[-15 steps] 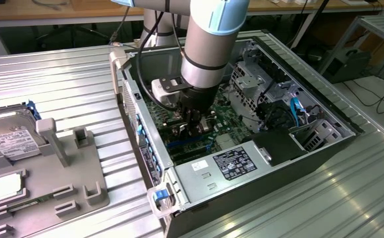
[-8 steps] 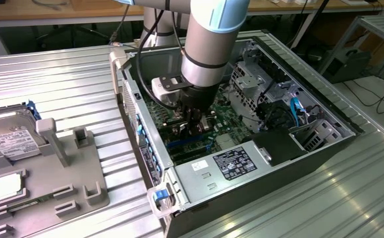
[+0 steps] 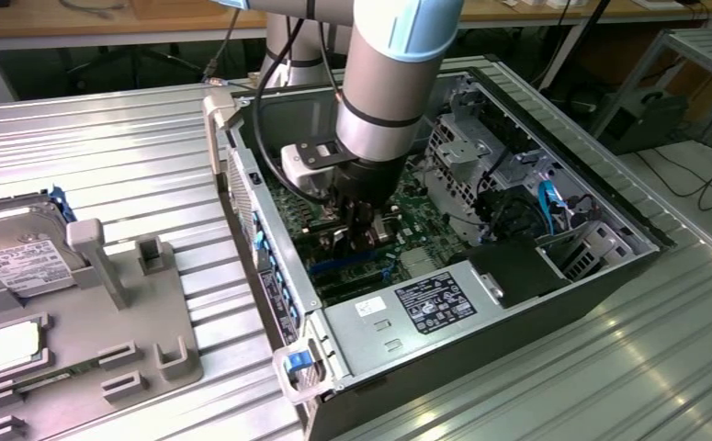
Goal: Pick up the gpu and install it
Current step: 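Insert the gpu into the slot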
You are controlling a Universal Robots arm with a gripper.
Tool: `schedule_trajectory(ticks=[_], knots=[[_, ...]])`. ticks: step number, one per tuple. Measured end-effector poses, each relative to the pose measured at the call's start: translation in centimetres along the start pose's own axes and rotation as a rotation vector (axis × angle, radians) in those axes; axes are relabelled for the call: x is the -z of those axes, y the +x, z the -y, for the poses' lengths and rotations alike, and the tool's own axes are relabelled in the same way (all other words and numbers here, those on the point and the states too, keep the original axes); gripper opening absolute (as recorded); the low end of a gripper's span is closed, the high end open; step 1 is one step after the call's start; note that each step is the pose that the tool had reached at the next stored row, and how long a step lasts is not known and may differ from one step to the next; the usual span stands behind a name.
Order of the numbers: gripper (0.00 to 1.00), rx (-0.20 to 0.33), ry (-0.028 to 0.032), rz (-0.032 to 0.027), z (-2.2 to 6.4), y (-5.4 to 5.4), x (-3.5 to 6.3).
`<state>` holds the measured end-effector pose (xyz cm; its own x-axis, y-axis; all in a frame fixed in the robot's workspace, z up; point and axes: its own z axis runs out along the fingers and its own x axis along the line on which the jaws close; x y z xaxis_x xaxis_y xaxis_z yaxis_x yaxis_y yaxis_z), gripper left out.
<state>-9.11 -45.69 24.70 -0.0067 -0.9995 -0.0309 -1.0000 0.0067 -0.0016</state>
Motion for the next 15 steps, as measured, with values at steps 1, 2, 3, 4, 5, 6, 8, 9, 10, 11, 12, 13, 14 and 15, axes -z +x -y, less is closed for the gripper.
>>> schedule_trajectory(ticks=[1, 2, 3, 4, 5, 6, 8, 9, 10, 11, 12, 13, 14, 15], knots=[[0.28, 0.000, 0.0000, 0.0001, 0.00, 0.01, -0.01], [0.28, 0.000, 0.0000, 0.0000, 0.01, 0.01, -0.02], [0.28, 0.000, 0.0001, -0.0001, 0.01, 0.02, -0.05], [0.28, 0.000, 0.0000, -0.0011, 0.01, 0.02, -0.05], [0.28, 0.000, 0.0001, -0.0012, 0.01, 0.02, -0.05], [0.28, 0.000, 0.0001, -0.0012, 0.01, 0.02, -0.05], [0.28, 0.000, 0.0001, -0.0011, 0.00, 0.04, -0.06], [0.28, 0.000, 0.0000, -0.0011, 0.00, 0.05, -0.05], [0.28, 0.000, 0.0001, -0.0011, 0.00, 0.06, -0.06], [0.28, 0.000, 0.0001, -0.0011, 0.00, 0.10, -0.06], [0.28, 0.000, 0.0001, -0.0011, 0.00, 0.13, -0.05], [0.28, 0.000, 0.0001, -0.0011, 0.00, 0.16, -0.06], [0.28, 0.000, 0.0001, -0.0011, 0.00, 0.17, -0.10], [0.28, 0.000, 0.0002, -0.0010, 0.00, 0.17, -0.16]])
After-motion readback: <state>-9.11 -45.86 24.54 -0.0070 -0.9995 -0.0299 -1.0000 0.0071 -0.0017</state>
